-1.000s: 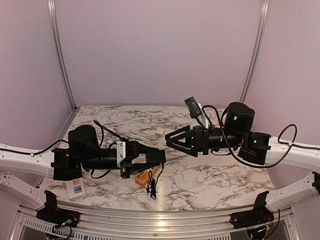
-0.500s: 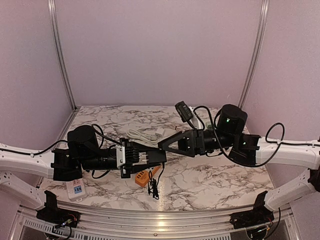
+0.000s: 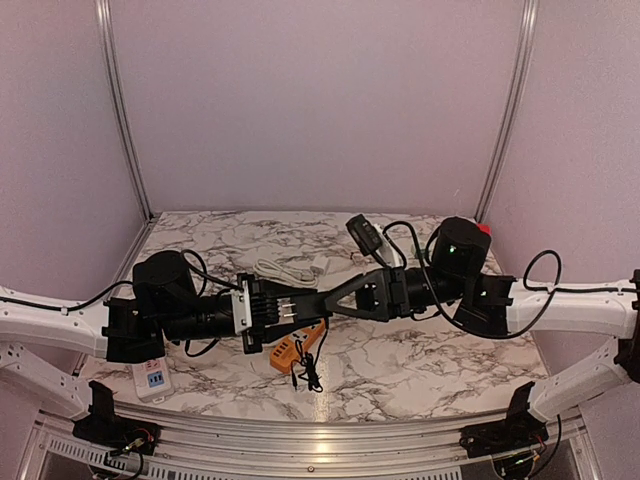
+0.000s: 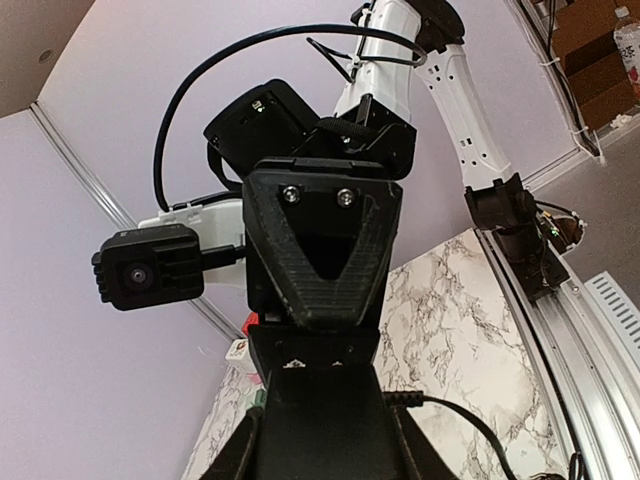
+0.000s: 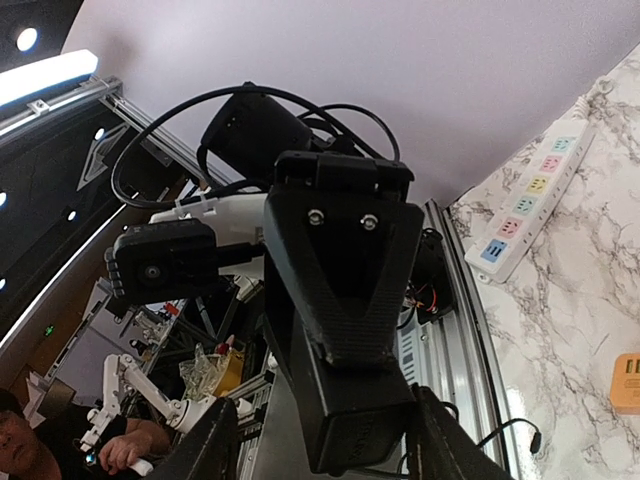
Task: Insert the plug
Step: Pass from the left arm to the right, then move the socket to the center of the board.
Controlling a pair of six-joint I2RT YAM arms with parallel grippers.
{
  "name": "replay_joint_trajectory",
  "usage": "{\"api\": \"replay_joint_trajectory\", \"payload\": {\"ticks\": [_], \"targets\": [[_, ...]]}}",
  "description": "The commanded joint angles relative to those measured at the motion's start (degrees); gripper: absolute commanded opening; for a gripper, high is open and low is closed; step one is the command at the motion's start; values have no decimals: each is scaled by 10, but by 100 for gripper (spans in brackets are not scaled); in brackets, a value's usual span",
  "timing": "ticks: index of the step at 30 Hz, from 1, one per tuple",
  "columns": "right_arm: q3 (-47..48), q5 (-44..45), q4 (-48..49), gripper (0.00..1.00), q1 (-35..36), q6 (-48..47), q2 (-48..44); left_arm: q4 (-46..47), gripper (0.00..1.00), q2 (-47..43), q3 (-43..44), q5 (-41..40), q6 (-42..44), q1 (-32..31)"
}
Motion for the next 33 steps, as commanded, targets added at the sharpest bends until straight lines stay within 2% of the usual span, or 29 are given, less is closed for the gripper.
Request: {"api": "replay_joint_trajectory", "payload": {"ticks": [1, 5, 10, 11, 13, 18, 24, 27, 33], "targets": [[3, -12, 37, 47, 6, 14, 8, 34, 0, -6, -7, -4, 4, -2], [1, -22, 65, 35, 12, 34, 19, 34, 0, -2, -6, -3, 0, -2], [-13, -30, 135, 16, 15, 80, 35, 34, 9, 0, -7, -2, -1, -2], [-15, -29, 144, 9, 16, 85, 37, 34, 10, -1, -8, -3, -1, -2], [-17, -29, 148, 0, 15, 91, 38, 34, 20, -2, -10, -5, -3, -2], [-6, -16, 87, 0, 13, 59, 24, 34, 62, -14, -21, -21, -9, -2], [27, 24, -57, 0, 2, -32, -4, 35, 89, -35, -44, -70, -36, -2], [41, 52, -128, 0, -7, -81, -19, 35, 98, -46, -54, -107, -62, -2], [85, 167, -316, 0, -14, -224, -60, 35, 99, -55, -70, -204, -131, -2]]}}
